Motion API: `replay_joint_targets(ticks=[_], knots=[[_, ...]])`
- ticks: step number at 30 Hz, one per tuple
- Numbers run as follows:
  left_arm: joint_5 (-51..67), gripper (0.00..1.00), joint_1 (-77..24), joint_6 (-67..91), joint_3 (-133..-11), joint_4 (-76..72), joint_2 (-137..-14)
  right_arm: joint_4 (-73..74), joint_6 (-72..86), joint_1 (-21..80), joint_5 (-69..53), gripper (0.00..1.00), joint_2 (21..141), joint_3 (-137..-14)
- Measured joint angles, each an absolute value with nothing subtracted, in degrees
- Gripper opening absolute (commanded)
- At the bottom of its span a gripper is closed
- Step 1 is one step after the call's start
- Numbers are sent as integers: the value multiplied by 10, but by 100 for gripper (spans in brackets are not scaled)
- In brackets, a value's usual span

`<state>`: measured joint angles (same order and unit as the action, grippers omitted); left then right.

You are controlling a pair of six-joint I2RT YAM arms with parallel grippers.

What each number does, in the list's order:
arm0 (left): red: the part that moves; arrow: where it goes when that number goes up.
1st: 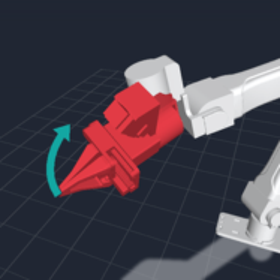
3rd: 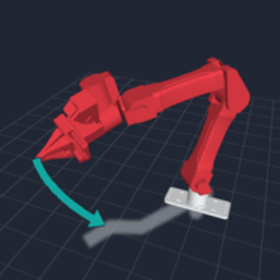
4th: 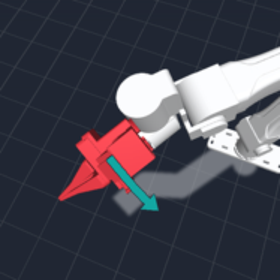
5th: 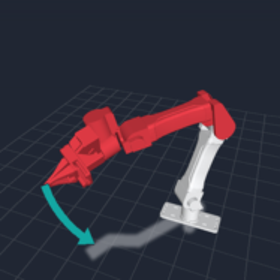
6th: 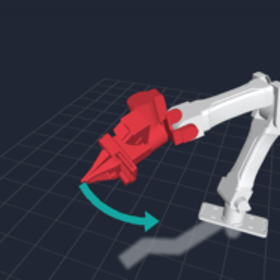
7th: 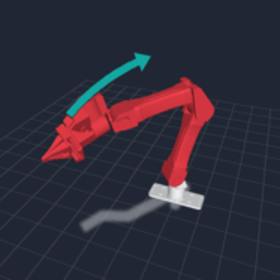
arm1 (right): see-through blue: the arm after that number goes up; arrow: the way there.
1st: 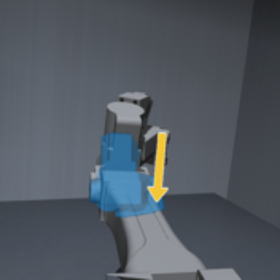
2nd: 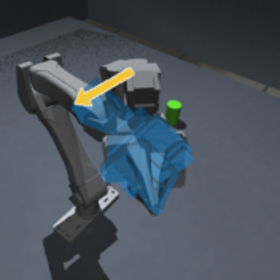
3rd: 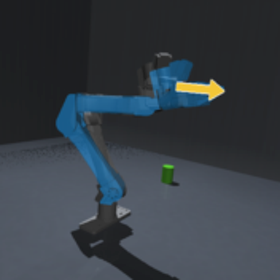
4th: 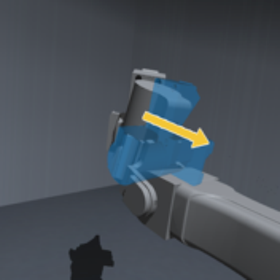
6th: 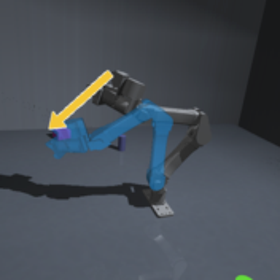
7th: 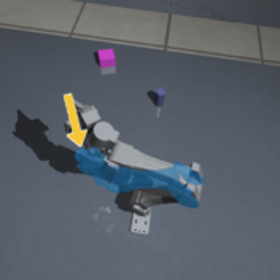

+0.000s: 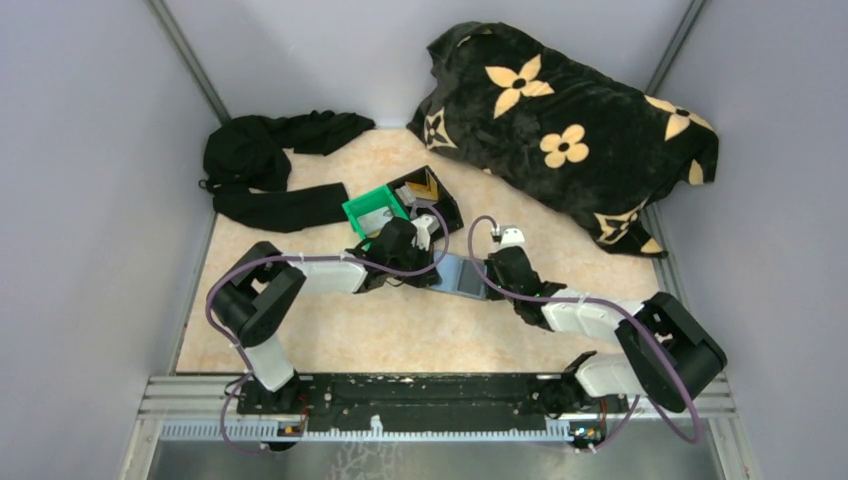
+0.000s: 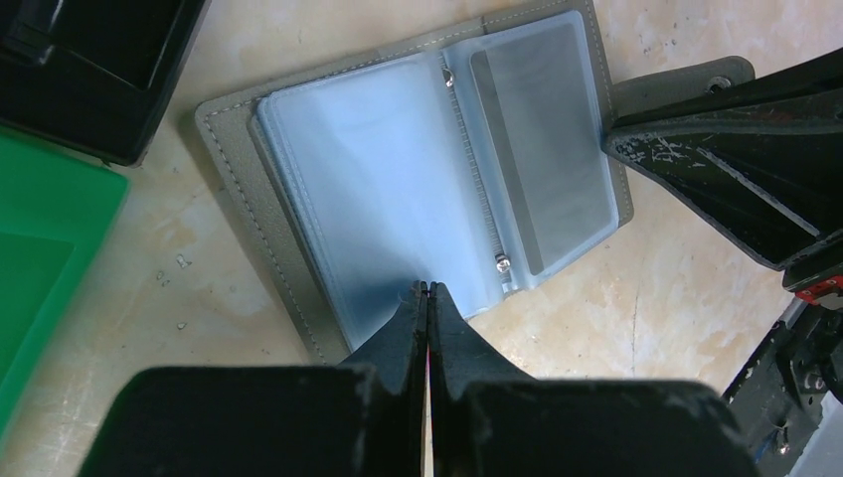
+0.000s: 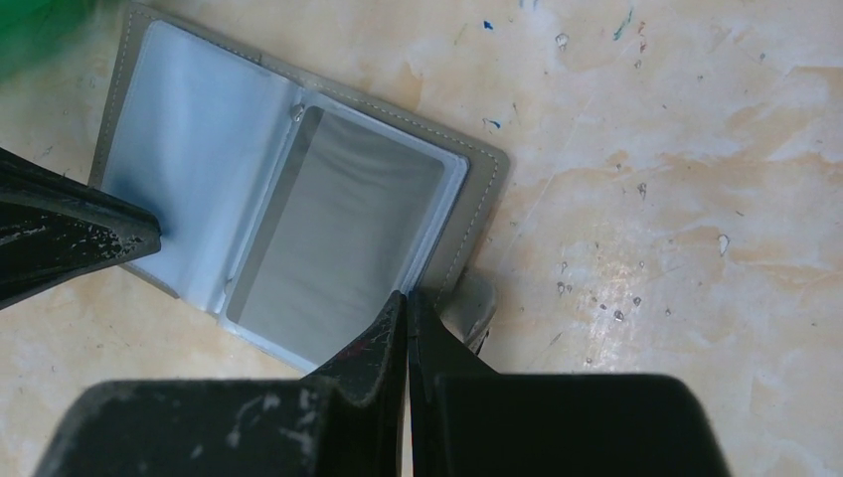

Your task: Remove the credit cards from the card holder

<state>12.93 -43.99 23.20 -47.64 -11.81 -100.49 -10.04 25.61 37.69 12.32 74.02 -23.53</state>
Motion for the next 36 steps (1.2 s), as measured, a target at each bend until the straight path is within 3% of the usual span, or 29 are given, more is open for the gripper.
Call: replay_joint_targets(ticks=[36], knots=[[131, 0, -439, 236, -456, -154, -1003, -77, 245, 391, 96, 0, 761, -290]])
